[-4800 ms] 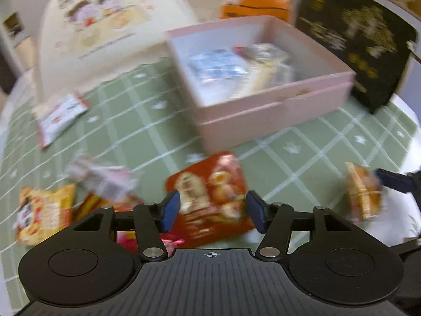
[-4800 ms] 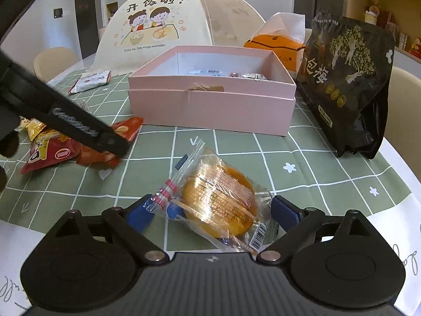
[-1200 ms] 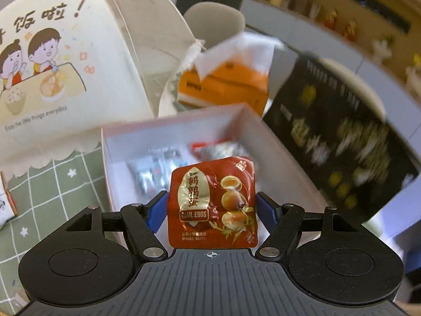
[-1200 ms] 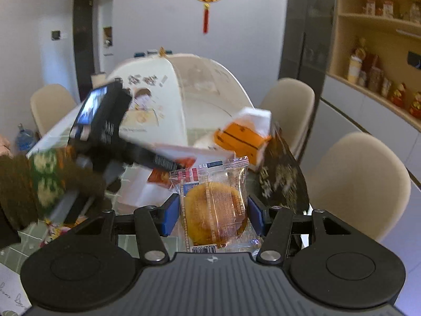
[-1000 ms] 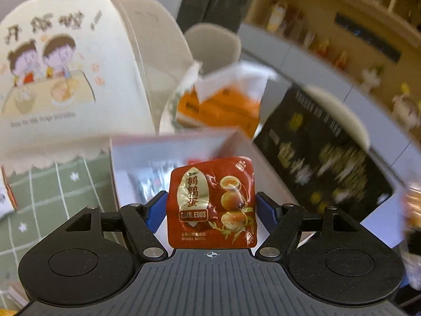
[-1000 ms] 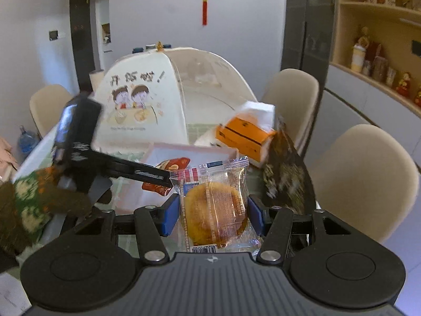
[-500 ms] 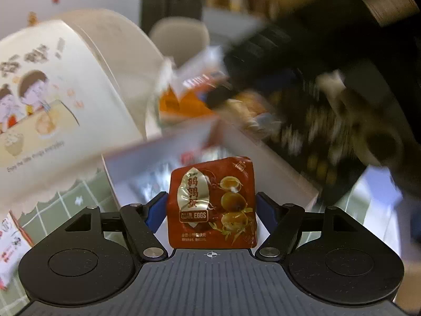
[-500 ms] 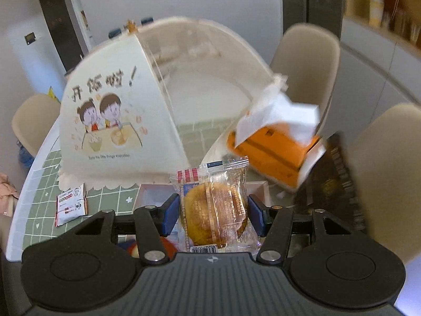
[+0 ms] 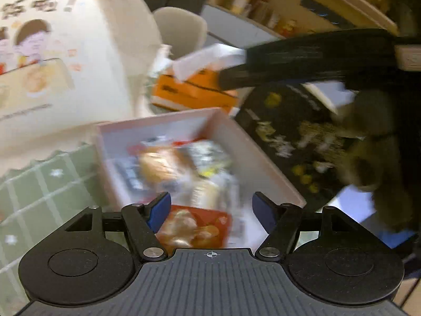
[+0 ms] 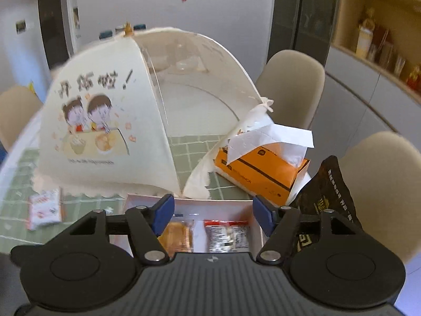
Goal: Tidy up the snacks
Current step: 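Reach the right gripper to the white packet while the left reaches the yellow panda packet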
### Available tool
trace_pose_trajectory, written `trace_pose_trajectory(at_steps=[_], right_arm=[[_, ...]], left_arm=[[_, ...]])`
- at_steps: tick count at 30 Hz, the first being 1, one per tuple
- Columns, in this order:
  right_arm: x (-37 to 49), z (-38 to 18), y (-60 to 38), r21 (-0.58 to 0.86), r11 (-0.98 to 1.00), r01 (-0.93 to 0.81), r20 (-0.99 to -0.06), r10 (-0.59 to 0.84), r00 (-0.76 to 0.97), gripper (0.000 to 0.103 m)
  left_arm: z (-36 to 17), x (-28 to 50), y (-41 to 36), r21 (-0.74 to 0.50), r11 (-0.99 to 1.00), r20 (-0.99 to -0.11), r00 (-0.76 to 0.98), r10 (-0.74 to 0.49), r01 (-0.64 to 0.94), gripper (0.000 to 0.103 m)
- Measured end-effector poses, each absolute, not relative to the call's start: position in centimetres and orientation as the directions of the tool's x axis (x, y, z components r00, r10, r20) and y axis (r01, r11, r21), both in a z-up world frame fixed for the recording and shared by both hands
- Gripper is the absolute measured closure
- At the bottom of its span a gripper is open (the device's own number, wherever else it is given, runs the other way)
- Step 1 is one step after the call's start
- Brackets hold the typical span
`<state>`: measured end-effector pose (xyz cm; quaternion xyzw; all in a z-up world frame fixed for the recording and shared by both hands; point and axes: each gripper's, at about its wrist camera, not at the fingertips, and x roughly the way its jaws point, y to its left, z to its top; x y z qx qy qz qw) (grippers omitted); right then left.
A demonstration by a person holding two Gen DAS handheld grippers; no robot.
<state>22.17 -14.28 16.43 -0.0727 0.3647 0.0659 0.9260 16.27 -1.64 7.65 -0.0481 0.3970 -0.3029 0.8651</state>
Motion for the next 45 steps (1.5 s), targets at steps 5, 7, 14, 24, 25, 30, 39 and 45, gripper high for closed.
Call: trace_pose_trajectory(at_steps=[5, 7, 14, 24, 25, 30, 39, 45], right_arm=[[20.2, 17.6, -14.5, -0.089, 0.984, -0.152, -0.638, 0.061, 0.768, 0.036], [19.3, 18.3, -15.3, -0.071, 0.988, -0.138, -0.619, 0.065, 0.783, 0.036], [18.1, 16.8, -13.7, 0.047, 0.969, -0.244, -0.664, 0.213, 0.716, 0.036], [21.2, 9.4, 5.3, 0.189, 0.809, -0.556, -0.779, 0.469, 0.417, 0.036], [21.7, 8.6, 6.8, 0.195, 0.804, -0.561, -0.784, 0.472, 0.403, 0.036], [24.5, 5.2, 11.4, 0.258, 0.798, -0.545, -0.784, 0.502, 0.364, 0.036], [23.8, 3.7, 18.2, 0.081, 0.741, -0.666, -0.800, 0.447, 0.400, 0.015], [22.3, 3.9, 18.1, 0.033, 0.699, -0.714, -0.808, 0.440, 0.393, 0.015]], left_arm=[[8.9, 14.9, -1.9, -0.132, 0.865, -0.588, 0.664, -0.461, 0.484, 0.031], [9.1, 16.1, 1.4, -0.335, 0.851, -0.546, 0.653, -0.525, 0.405, 0.031], [8.1, 18.9, 15.9, -0.310, 0.948, -0.647, 0.747, -0.151, -0.076, 0.033], [5.6, 13.0, 29.7, -0.411, 0.885, -0.711, 0.684, -0.161, -0.218, 0.034], [5.1, 11.6, 29.7, -0.426, 0.882, -0.710, 0.678, -0.188, -0.202, 0.034], [3.3, 5.3, 29.9, -0.479, 0.857, -0.729, 0.631, -0.266, -0.192, 0.034], [3.6, 1.1, 29.2, -0.467, 0.871, -0.734, 0.615, -0.287, -0.151, 0.034], [5.3, 0.5, 28.5, -0.466, 0.872, -0.720, 0.637, -0.275, -0.151, 0.034]])
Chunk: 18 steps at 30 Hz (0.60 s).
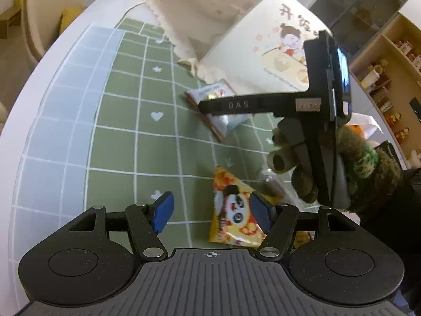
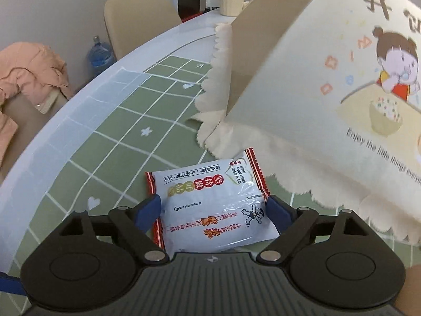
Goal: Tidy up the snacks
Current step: 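Reach the right gripper to the white packet while the left reaches the yellow panda packet, then grasp the yellow panda packet with the left gripper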
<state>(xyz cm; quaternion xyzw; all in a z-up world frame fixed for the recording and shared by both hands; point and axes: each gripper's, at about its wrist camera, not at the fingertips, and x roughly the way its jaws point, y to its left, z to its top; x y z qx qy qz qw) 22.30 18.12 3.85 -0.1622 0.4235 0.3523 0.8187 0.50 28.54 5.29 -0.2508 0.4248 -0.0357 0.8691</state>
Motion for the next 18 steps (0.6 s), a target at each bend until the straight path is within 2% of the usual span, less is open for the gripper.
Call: trace_pose_trajectory(at_steps=[2, 5, 6, 7, 9, 18], right_arm=[[22.4, 4.0, 17.0, 0.072, 0.703, -0.707, -0.823, 0.443, 0.356, 0.016], [21.0, 4.8, 13.9, 0.111, 0.694, -0.712, -0.829, 0.460, 0.319, 0.028], [20.0, 5.0, 12.9, 0.103, 0.685, -0.721, -0.830, 0.459, 0.317, 0.034], [19.0, 5.2, 11.8, 0.095, 0.680, -0.727, -0.834, 0.453, 0.315, 0.047], [17.2, 5.0, 9.8, 0.118, 0.669, -0.734, -0.854, 0.445, 0.268, 0.065], [9.1, 4.7, 1.3, 0.191, 0.691, -0.698, -0.839, 0.484, 0.249, 0.064]], left_arm=[[5.8, 0.2, 28.1, -0.461, 0.876, -0.719, 0.640, -0.272, -0.146, 0.034], [6.5, -0.3, 27.5, -0.451, 0.882, -0.716, 0.647, -0.263, -0.140, 0.036], [6.6, -0.3, 27.2, -0.449, 0.882, -0.716, 0.647, -0.262, -0.140, 0.036], [6.7, -0.4, 26.9, -0.450, 0.882, -0.715, 0.648, -0.261, -0.141, 0.036], [6.8, -0.7, 26.2, -0.459, 0.877, -0.712, 0.649, -0.270, -0.139, 0.036], [7.6, -1.5, 21.1, -0.437, 0.896, -0.710, 0.642, -0.290, -0.078, 0.036]])
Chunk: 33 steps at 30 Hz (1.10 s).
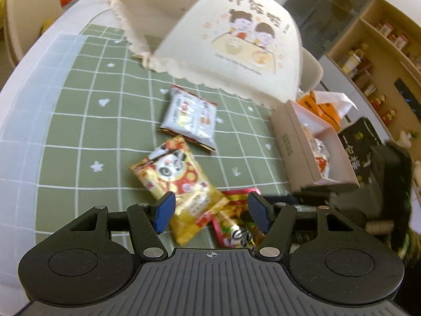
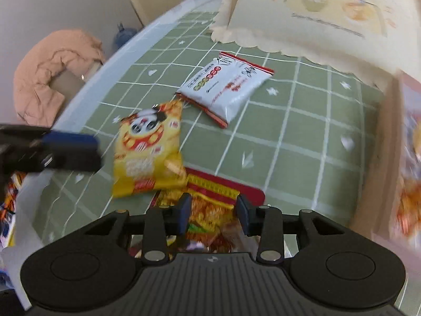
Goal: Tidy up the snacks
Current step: 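Grasp the yellow panda packet with the left gripper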
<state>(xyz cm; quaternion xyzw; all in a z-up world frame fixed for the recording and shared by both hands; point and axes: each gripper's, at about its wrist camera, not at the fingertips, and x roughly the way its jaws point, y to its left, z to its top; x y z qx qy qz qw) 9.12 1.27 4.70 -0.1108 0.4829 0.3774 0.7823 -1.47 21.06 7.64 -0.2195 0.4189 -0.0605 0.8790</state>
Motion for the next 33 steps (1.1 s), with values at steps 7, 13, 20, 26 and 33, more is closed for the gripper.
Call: trace_pose_trajectory(at_steps=[7, 13, 20, 26, 33], right_arm=[[6.2, 4.3, -3.2, 0.118, 0.789, -0.603, -0.829, 0.412, 0.378, 0.052], [3.1, 4.8, -6.1, 0.087, 0.847, -0.525, -0.789, 0.380, 0.483, 0.049], [0.5, 5.2, -6.7, -0.007, 0.843, -0.538, -0.765, 0.342, 0.545, 0.048], [3.6, 7.4, -5.5, 0.051, 0.836, -0.546, -0.740, 0.398, 0.541, 0.042], [13.5, 8.2, 1.5, 0.230, 0.884, -0.406, -0.790, 0.413, 0.452, 0.037]], left_arm=[[6.6, 0.0, 20.3, -0.352, 0.889, -0.786, 0.608, -0.111, -0.292, 0.036], [5.0, 2.6, 20.7, -0.331, 0.856, -0.822, 0.567, -0.055, -0.397, 0.036], [3.5, 6.5, 17.0, -0.102, 0.964, -0.848, 0.528, 0.044, -0.244, 0.030], [3.1, 5.8, 14.9, 0.029, 0.996, -0.850, 0.522, 0.068, -0.083, 0.027], [4.4, 1.8, 19.5, -0.077, 0.988, -0.839, 0.544, 0.009, -0.134, 0.050]])
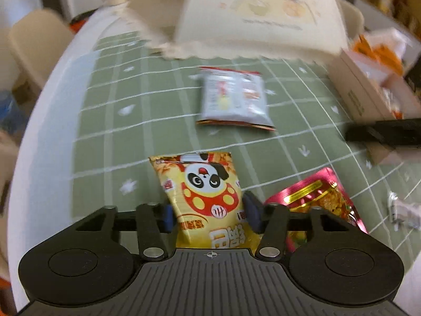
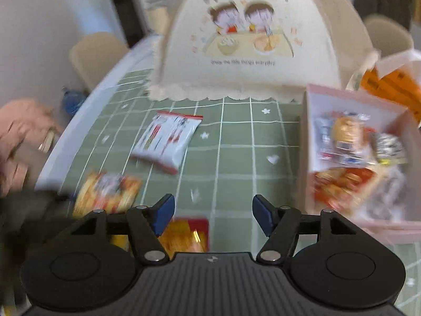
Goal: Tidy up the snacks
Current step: 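Grasp the yellow panda packet with the left gripper, then grasp the white packet with the right gripper while the left holds the panda packet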
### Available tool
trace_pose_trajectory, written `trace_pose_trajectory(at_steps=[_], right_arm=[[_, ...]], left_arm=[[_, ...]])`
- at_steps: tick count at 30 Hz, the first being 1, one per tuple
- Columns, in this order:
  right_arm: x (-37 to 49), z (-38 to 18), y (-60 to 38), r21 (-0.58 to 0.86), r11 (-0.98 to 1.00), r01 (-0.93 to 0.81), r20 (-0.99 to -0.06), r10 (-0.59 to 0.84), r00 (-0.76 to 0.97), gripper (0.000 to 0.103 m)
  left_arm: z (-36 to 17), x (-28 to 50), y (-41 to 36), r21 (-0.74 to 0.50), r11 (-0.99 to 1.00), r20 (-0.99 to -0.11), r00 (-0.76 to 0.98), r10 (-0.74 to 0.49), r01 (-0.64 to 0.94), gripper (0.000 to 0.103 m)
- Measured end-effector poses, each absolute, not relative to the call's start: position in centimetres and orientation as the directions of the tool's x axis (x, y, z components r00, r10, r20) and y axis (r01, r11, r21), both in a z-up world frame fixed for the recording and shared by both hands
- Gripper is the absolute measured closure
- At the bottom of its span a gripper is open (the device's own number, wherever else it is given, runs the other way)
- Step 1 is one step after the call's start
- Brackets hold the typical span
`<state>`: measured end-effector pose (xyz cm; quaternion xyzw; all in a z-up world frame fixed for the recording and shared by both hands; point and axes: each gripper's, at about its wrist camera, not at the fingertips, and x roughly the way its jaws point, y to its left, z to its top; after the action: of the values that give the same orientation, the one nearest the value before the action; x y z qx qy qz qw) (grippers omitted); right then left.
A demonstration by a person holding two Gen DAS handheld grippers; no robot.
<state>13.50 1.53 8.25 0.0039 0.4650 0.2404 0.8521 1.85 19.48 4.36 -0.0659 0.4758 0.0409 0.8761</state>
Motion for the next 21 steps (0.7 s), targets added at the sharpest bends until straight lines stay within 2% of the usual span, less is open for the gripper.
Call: trace_pose_trajectory(at_steps=[4, 8, 9, 12, 13, 17, 18, 19, 21], right_arm=[[17.5, 6.9, 6.6, 0.309, 0.880, -0.362, -0.801, 0.446, 0.400, 0.037], [19.8, 5.4, 11.3, 0.306, 0.889, -0.341, -0.808, 0.432, 0.400, 0.037], [19.9, 5.0, 12.3, 0.278, 0.897, -0.345, -0.812, 0.411, 0.414, 0.033], [19.7, 4.0, 15.0, 0.142, 0.900, -0.412, -0.821, 0.340, 0.459, 0.032], [19.6, 3.7, 15.4, 0.124, 0.891, -0.437, -0.820, 0.340, 0.460, 0.028], [18.8, 3.8, 14.4, 0.152, 0.859, -0.488, -0.829, 0.380, 0.410, 0.029], [18.3, 4.1, 13.7, 0.167, 0.848, -0.503, -0.828, 0.398, 0.395, 0.035], [17.6, 4.6, 12.7, 0.175, 0.836, -0.520, -0.823, 0.414, 0.389, 0.056], [16.0, 5.8, 10.7, 0.197, 0.807, -0.557, -0.812, 0.453, 0.369, 0.076]], left_arm=[[5.4, -1.4, 23.3, -0.301, 0.930, -0.798, 0.589, -0.127, -0.209, 0.050], [5.9, -3.6, 23.8, -0.311, 0.925, -0.794, 0.596, -0.125, -0.219, 0.051], [5.9, -4.0, 23.9, -0.323, 0.921, -0.792, 0.595, -0.137, -0.218, 0.051], [5.7, -4.6, 23.7, -0.350, 0.916, -0.791, 0.586, -0.176, -0.196, 0.051], [5.7, -4.8, 23.5, -0.359, 0.915, -0.790, 0.582, -0.193, -0.184, 0.051], [5.9, -5.6, 22.2, -0.381, 0.916, -0.781, 0.575, -0.245, -0.127, 0.051], [6.0, -5.7, 21.7, -0.386, 0.916, -0.778, 0.573, -0.258, -0.112, 0.051], [6.0, -5.9, 21.0, -0.392, 0.915, -0.774, 0.571, -0.273, -0.094, 0.051], [6.2, -6.0, 19.7, -0.405, 0.912, -0.768, 0.563, -0.304, -0.060, 0.051]])
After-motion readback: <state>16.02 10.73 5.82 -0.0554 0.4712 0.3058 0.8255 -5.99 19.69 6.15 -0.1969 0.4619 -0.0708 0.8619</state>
